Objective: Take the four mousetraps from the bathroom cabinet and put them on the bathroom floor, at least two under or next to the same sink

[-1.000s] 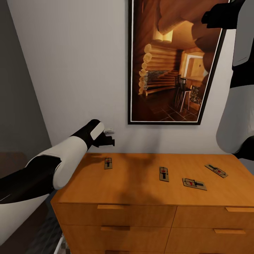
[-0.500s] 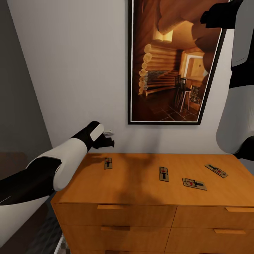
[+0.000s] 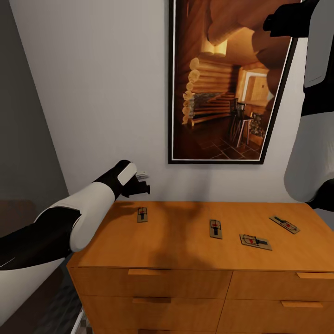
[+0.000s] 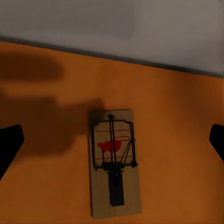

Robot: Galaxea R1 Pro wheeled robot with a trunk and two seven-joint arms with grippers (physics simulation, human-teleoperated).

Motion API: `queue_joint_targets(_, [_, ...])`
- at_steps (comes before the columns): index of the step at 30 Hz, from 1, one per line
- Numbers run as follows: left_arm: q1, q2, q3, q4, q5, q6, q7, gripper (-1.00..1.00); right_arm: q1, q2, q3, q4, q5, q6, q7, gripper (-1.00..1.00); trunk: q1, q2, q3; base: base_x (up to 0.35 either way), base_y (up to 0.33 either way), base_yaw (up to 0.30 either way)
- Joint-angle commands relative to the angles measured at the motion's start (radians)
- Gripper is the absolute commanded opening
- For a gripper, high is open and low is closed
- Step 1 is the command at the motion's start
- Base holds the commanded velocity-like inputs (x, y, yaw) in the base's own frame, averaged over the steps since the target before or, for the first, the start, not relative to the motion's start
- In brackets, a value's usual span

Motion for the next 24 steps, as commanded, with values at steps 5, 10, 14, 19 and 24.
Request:
queue_joint_targets(5, [0.0, 0.0, -0.008, -0.001, 0.017, 0.0, 0.01, 1.0, -0.001, -0.002, 0.002, -0.001, -0.007, 0.004, -0.008, 1.0, 0.0, -0.001, -0.001, 0.0, 0.0, 0.0])
queue_joint_targets(10, [0.003, 0.0, -0.008, -0.001, 0.019, -0.001, 0.011, 1.0, -0.001, -0.003, 0.001, -0.001, -0.007, 0.004, -0.008, 1.0, 0.0, -0.001, -0.001, 0.0, 0.0, 0.0])
queue_joint_targets(14, [0.019, 0.0, -0.008, -0.003, 0.018, -0.002, 0.012, 1.0, -0.001, -0.002, 0.002, -0.001, -0.007, 0.004, -0.008, 1.0, 0.0, -0.001, -0.001, 0.0, 0.0, 0.0])
queue_joint_targets(19, [0.029, 0.0, -0.008, -0.004, 0.016, -0.003, 0.012, 1.0, -0.001, -0.001, 0.002, -0.001, -0.007, 0.004, -0.008, 1.0, 0.0, -0.001, -0.001, 0.0, 0.0, 0.0])
queue_joint_targets(24, [0.033, 0.0, -0.008, -0.004, 0.014, -0.005, 0.012, 1.0, -0.001, -0.002, 0.002, -0.001, -0.007, 0.004, -0.008, 1.0, 0.0, -0.001, -0.001, 0.0, 0.0, 0.0])
